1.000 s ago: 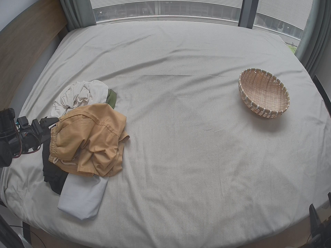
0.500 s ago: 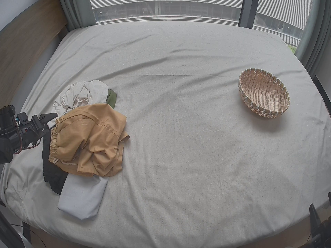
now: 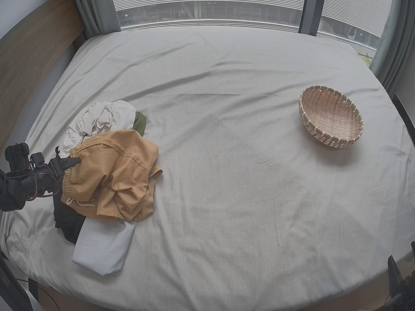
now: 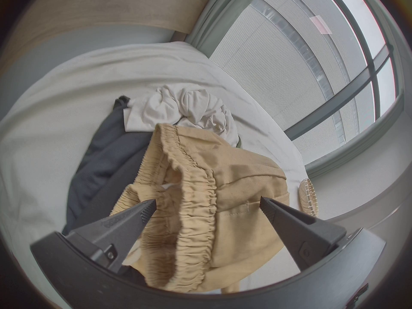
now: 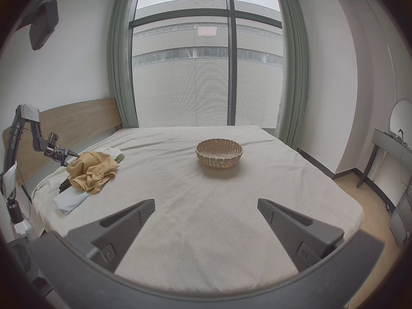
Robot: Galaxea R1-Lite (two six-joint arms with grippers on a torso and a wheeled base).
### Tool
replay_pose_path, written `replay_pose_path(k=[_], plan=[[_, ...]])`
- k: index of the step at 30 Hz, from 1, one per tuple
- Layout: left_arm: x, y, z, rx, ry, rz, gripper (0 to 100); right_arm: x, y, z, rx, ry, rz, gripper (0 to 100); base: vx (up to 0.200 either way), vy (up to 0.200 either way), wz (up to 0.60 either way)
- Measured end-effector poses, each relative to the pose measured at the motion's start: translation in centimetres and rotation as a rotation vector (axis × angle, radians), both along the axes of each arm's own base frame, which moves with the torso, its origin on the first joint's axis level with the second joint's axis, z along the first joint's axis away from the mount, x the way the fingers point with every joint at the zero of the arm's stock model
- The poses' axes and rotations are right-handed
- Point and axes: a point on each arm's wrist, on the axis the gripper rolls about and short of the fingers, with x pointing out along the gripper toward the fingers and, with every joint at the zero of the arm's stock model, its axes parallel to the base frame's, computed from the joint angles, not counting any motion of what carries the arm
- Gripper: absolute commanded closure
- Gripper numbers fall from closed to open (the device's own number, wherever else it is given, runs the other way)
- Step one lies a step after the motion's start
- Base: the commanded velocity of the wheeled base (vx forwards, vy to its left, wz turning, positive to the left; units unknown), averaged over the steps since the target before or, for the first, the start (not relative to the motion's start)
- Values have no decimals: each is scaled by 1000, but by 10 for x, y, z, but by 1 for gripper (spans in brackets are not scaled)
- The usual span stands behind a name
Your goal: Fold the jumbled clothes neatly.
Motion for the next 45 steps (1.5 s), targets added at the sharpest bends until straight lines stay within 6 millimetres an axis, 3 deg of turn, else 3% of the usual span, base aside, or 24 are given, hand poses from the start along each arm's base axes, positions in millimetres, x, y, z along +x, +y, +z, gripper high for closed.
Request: replay_pose_path(k=[8, 17, 35, 36, 45], plan=[[3, -24, 11, -89, 5, -34, 0, 0, 0, 0, 1, 1, -1, 0, 0, 0, 0], [-4, -29, 53, -166, -172, -35, 0, 0, 0, 0, 0, 0, -1, 0, 0, 0, 0], [8, -44, 24, -77, -182, -105, 0, 0, 0, 0, -5, 1, -14, 0, 0, 0, 0], [9, -44, 24, -78, -182, -105, 100, 0, 0, 0, -5, 1, -14, 0, 0, 0, 0], [15, -43, 21, -80, -178, -105, 100, 0, 0, 0, -5, 1, -14, 0, 0, 0, 0]])
